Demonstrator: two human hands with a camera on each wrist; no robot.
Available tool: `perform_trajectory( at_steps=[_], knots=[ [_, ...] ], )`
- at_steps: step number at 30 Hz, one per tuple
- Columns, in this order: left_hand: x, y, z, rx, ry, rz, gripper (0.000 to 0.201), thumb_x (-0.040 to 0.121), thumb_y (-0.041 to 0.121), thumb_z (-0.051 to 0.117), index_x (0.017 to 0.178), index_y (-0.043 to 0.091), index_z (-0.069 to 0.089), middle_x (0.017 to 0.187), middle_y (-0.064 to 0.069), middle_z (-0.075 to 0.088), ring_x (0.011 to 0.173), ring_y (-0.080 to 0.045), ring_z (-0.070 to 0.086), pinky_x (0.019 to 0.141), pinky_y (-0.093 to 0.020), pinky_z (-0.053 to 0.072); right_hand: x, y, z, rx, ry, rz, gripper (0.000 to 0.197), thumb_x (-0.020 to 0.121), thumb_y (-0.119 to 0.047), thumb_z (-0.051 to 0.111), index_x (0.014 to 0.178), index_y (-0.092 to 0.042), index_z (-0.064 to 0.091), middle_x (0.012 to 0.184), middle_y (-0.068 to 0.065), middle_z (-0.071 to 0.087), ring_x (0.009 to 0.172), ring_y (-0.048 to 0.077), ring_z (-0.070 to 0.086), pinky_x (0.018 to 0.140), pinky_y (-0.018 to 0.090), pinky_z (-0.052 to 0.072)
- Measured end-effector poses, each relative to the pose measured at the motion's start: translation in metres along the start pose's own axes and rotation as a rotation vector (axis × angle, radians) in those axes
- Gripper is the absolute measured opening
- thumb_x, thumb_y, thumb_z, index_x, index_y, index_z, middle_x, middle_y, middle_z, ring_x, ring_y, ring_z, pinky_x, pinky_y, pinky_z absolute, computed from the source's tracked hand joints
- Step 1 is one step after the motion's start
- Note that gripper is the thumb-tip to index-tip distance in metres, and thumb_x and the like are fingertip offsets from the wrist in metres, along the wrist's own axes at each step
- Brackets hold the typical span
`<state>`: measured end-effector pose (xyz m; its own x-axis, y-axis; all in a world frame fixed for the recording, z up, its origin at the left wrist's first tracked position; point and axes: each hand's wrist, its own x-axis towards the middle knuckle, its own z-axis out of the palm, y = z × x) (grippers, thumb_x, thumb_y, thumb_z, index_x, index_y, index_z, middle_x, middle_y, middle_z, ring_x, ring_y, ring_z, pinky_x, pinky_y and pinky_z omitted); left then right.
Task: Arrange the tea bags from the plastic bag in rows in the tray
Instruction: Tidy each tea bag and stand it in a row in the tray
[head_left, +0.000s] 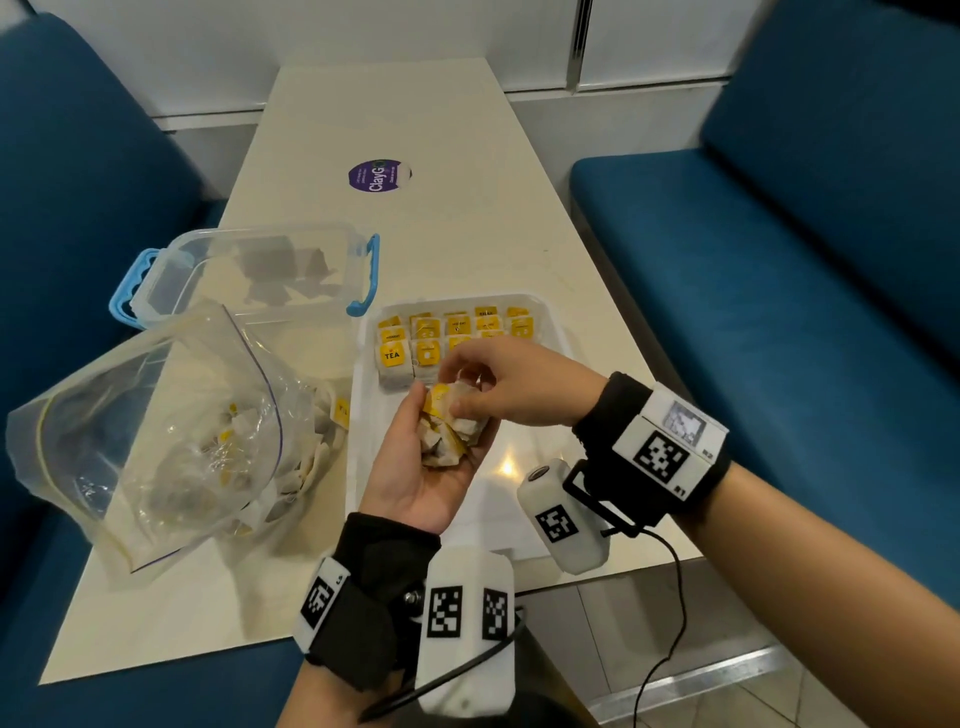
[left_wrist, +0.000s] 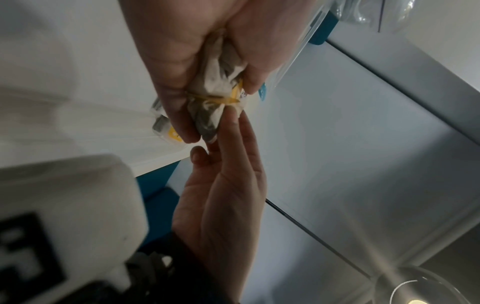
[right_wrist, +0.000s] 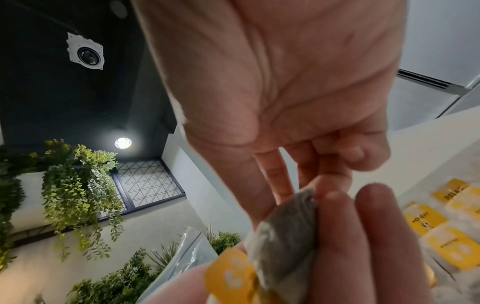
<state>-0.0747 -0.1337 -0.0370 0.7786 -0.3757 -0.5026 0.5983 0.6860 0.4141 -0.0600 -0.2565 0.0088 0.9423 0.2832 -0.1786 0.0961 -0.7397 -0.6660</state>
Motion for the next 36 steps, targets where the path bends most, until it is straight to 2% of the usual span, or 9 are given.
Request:
perform_trajectory(
  at_steps=[3,9,12,18,23,28,32,34,36],
  knots=[
    [-0.002,-0.001,0.002,0.005,-0.005,0.004,0.037,0.099,0.033,0.040,0.110,0.004,0.062,0.101,-0.015,0.071,0.085,-0.022,0.070,0.079,-0.039,0.056,0.003,0.001,0.000,0.054,0.026,0.005,0.028,0.083,-0.014,0.065,0.110,-0.008,0.061,0.097,0.004,0.059,0.079,0.010,0.051,0.072,0.022,0.046],
    [-0.004,0.002,0.000,-0.003,-0.023,0.009,0.042,0.100,0.034,0.039,0.124,0.004,0.057,0.110,-0.019,0.068,0.090,-0.026,0.070,0.082,-0.042,0.055,0.003,0.004,0.000,0.163,0.146,-0.046,0.012,0.078,-0.013,0.071,0.088,-0.006,0.067,0.074,-0.010,0.056,0.060,-0.002,0.051,0.058,0.010,0.041],
    [-0.004,0.004,0.000,0.006,-0.020,0.020,0.044,0.100,0.035,0.038,0.128,0.005,0.054,0.114,-0.018,0.067,0.091,-0.025,0.070,0.080,-0.040,0.056,0.003,0.003,-0.001,0.157,0.175,-0.080,0.011,0.079,-0.012,0.070,0.087,-0.006,0.066,0.074,-0.013,0.055,0.059,-0.011,0.051,0.056,0.007,0.040],
    [-0.001,0.009,0.000,0.009,0.004,0.022,0.048,0.099,0.038,0.040,0.126,0.002,0.055,0.114,-0.020,0.066,0.095,-0.026,0.067,0.081,-0.039,0.055,0.001,0.001,-0.004,0.211,0.137,-0.132,0.010,0.085,-0.004,0.059,0.089,-0.013,0.061,0.081,-0.002,0.061,0.063,-0.001,0.055,0.070,0.026,0.048],
    [0.000,0.007,-0.002,0.031,-0.018,0.048,0.043,0.095,0.038,0.046,0.115,0.003,0.060,0.105,-0.018,0.070,0.088,-0.023,0.071,0.080,-0.035,0.057,0.003,0.001,-0.004,0.047,0.113,-0.113,0.023,0.084,-0.003,0.054,0.098,-0.016,0.068,0.096,0.006,0.067,0.089,0.017,0.061,0.082,0.029,0.050],
    [0.001,0.008,-0.001,0.041,0.026,0.042,0.027,0.097,0.020,0.047,0.112,0.002,0.061,0.100,-0.018,0.071,0.086,-0.025,0.070,0.076,-0.035,0.057,0.002,-0.001,-0.008,0.068,0.127,-0.113,0.018,0.080,-0.005,0.061,0.089,-0.014,0.073,0.083,-0.007,0.062,0.067,0.000,0.054,0.070,0.014,0.046],
    [0.002,0.011,0.001,0.014,0.037,0.056,0.035,0.098,0.022,0.046,0.125,0.002,0.055,0.114,-0.020,0.065,0.100,-0.027,0.065,0.077,-0.036,0.057,0.001,0.001,-0.009,0.096,0.182,-0.113,0.012,0.083,-0.008,0.062,0.086,-0.015,0.071,0.092,0.003,0.051,0.078,0.017,0.057,0.054,0.008,0.041],
    [0.002,0.012,0.001,0.009,0.044,0.073,0.034,0.098,0.023,0.046,0.124,0.003,0.056,0.112,-0.019,0.066,0.091,-0.024,0.069,0.076,-0.035,0.057,0.002,0.003,-0.008,0.079,0.172,-0.090,0.010,0.085,-0.011,0.061,0.085,-0.017,0.069,0.091,0.003,0.048,0.081,0.021,0.058,0.057,0.009,0.043],
    [0.003,0.012,-0.001,0.024,0.042,0.088,0.029,0.098,0.023,0.047,0.115,0.005,0.060,0.103,-0.016,0.070,0.080,-0.021,0.071,0.074,-0.032,0.057,0.003,0.004,-0.005,0.065,0.123,-0.061,0.007,0.084,-0.022,0.064,0.087,-0.017,0.068,0.091,0.008,0.057,0.081,0.024,0.060,0.069,0.022,0.049]
  ],
)
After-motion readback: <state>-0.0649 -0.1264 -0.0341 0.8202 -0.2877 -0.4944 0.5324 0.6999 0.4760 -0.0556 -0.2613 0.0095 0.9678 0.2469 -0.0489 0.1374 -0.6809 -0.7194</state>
